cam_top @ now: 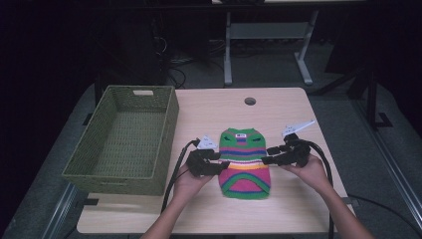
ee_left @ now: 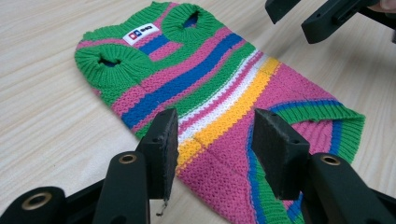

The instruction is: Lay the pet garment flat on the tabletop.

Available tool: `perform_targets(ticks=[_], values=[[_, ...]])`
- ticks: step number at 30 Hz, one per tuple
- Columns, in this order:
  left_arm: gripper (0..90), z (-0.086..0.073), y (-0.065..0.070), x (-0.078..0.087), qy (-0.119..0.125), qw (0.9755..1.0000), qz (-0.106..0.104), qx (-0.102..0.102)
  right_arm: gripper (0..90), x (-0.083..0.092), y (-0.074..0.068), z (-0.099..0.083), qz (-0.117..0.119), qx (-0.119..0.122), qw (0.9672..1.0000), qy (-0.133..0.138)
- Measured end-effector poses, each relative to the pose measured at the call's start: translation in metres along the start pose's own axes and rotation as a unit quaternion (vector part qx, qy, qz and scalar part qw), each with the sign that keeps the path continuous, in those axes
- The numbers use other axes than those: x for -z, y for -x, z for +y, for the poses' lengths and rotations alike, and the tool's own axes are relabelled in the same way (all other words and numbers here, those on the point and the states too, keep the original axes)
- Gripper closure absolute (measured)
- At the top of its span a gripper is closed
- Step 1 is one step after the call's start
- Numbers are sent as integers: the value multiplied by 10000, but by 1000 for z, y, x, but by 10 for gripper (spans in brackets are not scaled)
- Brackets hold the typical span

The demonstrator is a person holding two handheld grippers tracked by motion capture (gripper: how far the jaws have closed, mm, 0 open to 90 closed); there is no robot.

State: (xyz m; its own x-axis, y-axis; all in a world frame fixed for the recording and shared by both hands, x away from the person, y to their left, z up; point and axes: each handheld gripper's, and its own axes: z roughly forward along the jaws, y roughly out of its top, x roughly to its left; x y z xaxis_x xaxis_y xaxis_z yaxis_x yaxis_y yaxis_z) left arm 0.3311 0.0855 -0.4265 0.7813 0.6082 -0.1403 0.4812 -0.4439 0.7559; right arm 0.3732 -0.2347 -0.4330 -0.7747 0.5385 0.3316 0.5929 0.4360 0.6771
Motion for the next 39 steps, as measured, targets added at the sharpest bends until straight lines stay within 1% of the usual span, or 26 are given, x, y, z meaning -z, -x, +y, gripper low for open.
perform_targets(ticks=[3, 5, 6, 7, 11, 12, 13, 15, 16, 20, 21, 22, 23, 25, 26, 28, 30, 33, 35, 36, 39], values=[[494, -1, 2, 2, 12, 10000, -20, -64, 411, 3, -1, -2, 17, -14, 10000, 15], [493, -1, 3, 3, 19, 10000, -31, -65, 409, 4, -1, -2, 23, 5, 10000, 39], [491, -1, 4, 4, -4, 9999, -16, -130, 402, 6, -2, -4, 6, 15, 10000, 43], [491, -1, 6, 5, 28, 9999, -11, -121, 398, 7, -2, -4, -8, 1, 10000, 50], [491, -1, 8, 9, 17, 9998, -36, -190, 391, 11, -3, -7, -28, 21, 9999, 95], [491, -2, 9, 10, 39, 9998, -37, -181, 391, 12, -4, -8, -36, 14, 9999, 101], [491, -2, 9, 11, 28, 9997, -33, -222, 390, 13, -4, -9, -41, 27, 9999, 100], [491, -4, 11, 11, 25, 9997, -6, -230, 387, 16, -4, -10, -41, 26, 9999, 128], [491, -5, 11, 12, -17, 9996, 6, -277, 386, 18, -4, -11, -29, 1, 9999, 149], [491, -10, 11, 13, -41, 9997, -6, -252, 384, 23, -4, -18, -65, -9, 9998, 187], [491, -11, 11, 13, -46, 9996, -10, -274, 383, 24, -4, -20, -81, 2, 9998, 207], [491, -12, 11, 14, -32, 9997, -7, -251, 380, 24, -3, -22, -88, 2, 9998, 197], [491, -13, 11, 15, -44, 9996, -7, -270, 372, 25, -3, -23, -108, -45, 9999, 117], [488, -14, 12, 16, -42, 9996, 19, -267, 370, 27, -3, -26, -142, -48, 9998, 152], [487, -15, 11, 17, -79, 9995, 17, -296, 368, 28, -3, -28, -143, -56, 9998, 152], [487, -16, 12, 18, -74, 9996, 15, -263, 365, 29, -3, -31, -155, -58, 9998, 145], [487, -17, 12, 20, -78, 9995, 17, -314, 365, 31, -3, -34, -185, -48, 9997, 134], [488, -18, 14, 22, -79, 9994, 32, -348, 365, 33, -4, -38, -201, -75, 9997, 135], [487, -19, 15, 23, -75, 9993, 29, -356, 365, 35, -5, -40, -204, -99, 9997, 89], [487, -20, 15, 23, -79, 9993, 29, -368, 365, 36, -6, -42, -224, -72, 9996, 141], [487, -22, 16, 24, -88, 9993, 30, -375, 364, 39, -8, -45, -228, -54, 9996, 173]])
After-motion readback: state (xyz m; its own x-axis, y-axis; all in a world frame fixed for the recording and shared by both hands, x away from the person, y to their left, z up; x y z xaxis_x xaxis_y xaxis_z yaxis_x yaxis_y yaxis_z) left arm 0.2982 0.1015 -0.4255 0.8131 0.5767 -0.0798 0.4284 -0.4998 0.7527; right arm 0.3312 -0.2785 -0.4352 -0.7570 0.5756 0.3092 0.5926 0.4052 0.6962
